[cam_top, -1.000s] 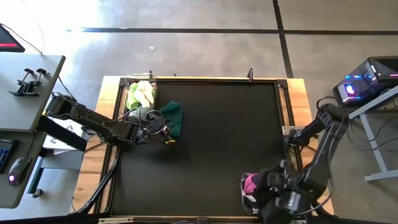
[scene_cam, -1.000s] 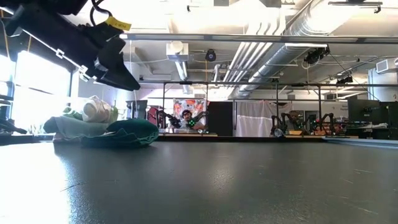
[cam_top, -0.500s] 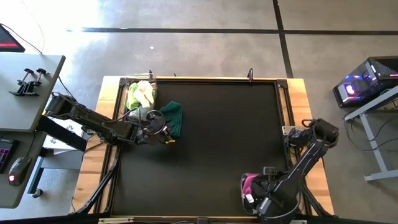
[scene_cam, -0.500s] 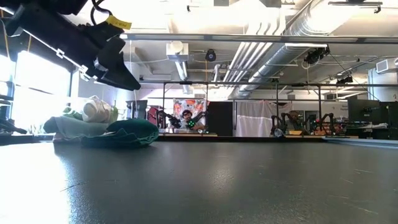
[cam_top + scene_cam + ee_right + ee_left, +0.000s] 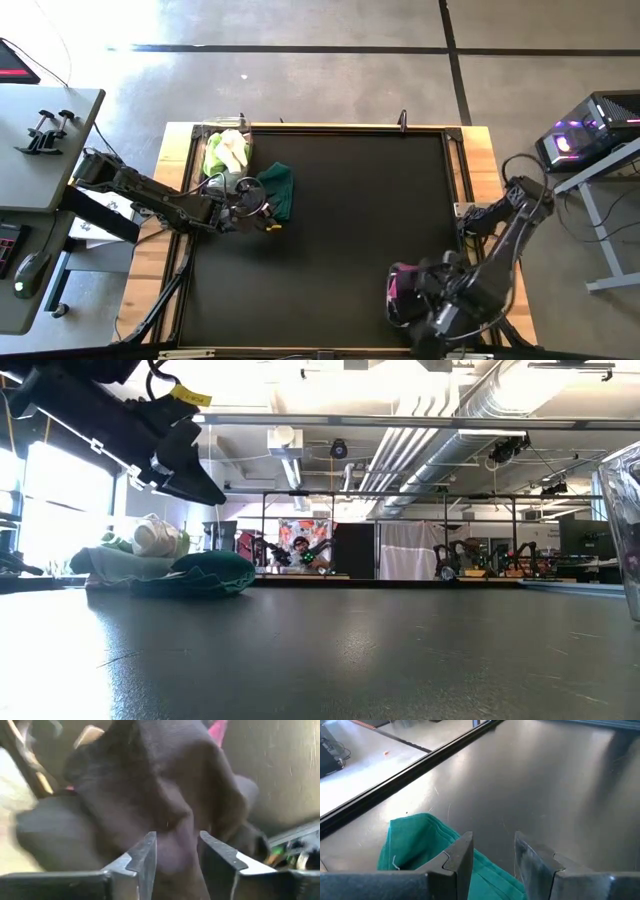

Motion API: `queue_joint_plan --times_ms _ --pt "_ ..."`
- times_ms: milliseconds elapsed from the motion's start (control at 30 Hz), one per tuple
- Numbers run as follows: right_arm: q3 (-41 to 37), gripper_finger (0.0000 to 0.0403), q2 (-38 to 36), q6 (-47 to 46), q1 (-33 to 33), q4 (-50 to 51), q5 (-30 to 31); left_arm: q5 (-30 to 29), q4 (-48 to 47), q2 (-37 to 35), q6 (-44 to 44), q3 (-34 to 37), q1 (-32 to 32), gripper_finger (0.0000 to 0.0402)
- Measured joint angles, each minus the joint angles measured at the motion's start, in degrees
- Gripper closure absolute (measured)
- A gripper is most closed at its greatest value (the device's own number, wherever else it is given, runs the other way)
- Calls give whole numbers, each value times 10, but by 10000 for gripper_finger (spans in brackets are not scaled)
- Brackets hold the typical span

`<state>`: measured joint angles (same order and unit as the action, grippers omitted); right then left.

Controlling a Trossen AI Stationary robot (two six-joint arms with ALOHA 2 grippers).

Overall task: Sort towels by color in basket
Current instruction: Put the black towel into the bottom transparent bin

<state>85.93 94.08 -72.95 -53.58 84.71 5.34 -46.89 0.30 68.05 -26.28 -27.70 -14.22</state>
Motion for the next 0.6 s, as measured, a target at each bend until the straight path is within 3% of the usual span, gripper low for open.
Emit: queue_joint_plan --times_ms 100,200,300,467,600 --pt "33 262 -1 -89 -4 20 -45 11 -1 0 0 0 -1 273" --pt "41 264 -1 -141 -13 -44 -80 47 -5 0 0 0 -1 273" --pt "19 269 2 -135 -23 -99 -69 61 -4 0 -9 0 -1 273" --pt "-54 274 20 -73 -10 -128 -141 57 -4 0 -10 0 -1 273" --pt "-116 275 22 -20 19 -127 -157 54 -1 0 6 0 -1 273"
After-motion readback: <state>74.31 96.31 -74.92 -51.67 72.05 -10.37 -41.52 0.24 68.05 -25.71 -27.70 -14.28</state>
